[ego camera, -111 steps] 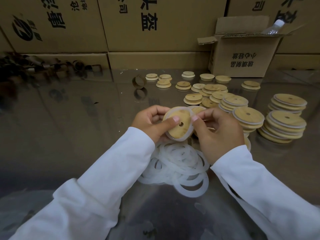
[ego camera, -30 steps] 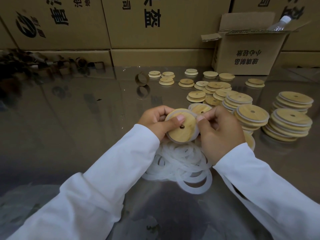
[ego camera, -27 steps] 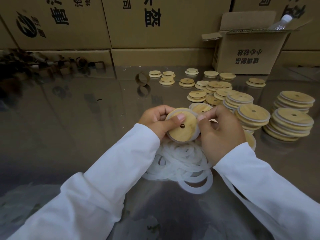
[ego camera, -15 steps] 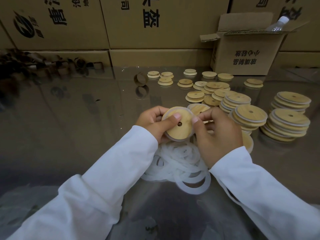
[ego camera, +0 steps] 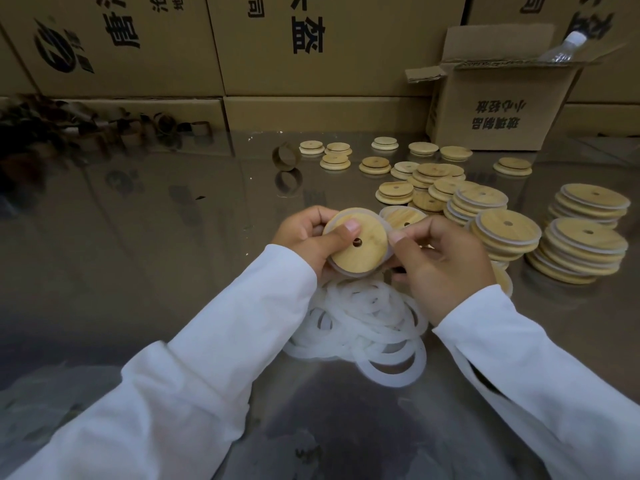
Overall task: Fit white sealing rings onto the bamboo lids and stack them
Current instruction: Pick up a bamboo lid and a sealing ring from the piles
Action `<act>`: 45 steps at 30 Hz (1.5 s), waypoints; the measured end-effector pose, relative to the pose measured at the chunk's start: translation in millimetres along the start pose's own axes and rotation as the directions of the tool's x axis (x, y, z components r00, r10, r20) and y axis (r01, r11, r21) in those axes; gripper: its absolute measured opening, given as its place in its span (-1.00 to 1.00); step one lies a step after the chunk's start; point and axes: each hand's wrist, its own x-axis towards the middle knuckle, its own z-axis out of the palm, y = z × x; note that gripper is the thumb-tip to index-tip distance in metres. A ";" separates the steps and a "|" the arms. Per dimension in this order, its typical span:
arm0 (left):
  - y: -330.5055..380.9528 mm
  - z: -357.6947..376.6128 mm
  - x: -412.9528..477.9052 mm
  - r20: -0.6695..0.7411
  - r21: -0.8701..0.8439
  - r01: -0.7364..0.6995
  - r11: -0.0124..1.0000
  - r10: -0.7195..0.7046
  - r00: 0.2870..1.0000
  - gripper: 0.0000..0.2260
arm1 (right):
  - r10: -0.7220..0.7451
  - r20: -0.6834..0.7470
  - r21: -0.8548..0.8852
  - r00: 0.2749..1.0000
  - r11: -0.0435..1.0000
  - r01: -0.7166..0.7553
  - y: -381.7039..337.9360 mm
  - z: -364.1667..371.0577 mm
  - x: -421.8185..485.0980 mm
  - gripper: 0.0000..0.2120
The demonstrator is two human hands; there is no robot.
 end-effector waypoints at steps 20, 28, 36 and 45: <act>0.6 -2.9 0.6 -0.021 0.052 -0.061 0.997 0.063 0.998 -0.94 | 0.095 0.136 0.086 0.986 0.991 -0.107 2.0 0.7 1.3 -0.82; 3.1 -2.5 1.8 -0.047 -0.009 -0.040 0.999 0.039 0.998 -0.91 | 0.090 0.214 0.183 0.973 0.974 -0.130 0.3 -1.4 0.3 -0.89; 3.7 -1.9 2.0 -0.037 -0.051 0.009 0.999 -0.011 0.999 -0.92 | 0.118 0.201 0.208 0.972 0.965 -0.160 2.4 -0.1 1.9 -0.87; -0.2 -5.5 13.8 -0.208 0.027 -0.072 0.997 0.076 0.975 -0.97 | 0.114 0.119 0.191 0.986 0.972 -0.136 2.5 -0.2 1.9 -0.83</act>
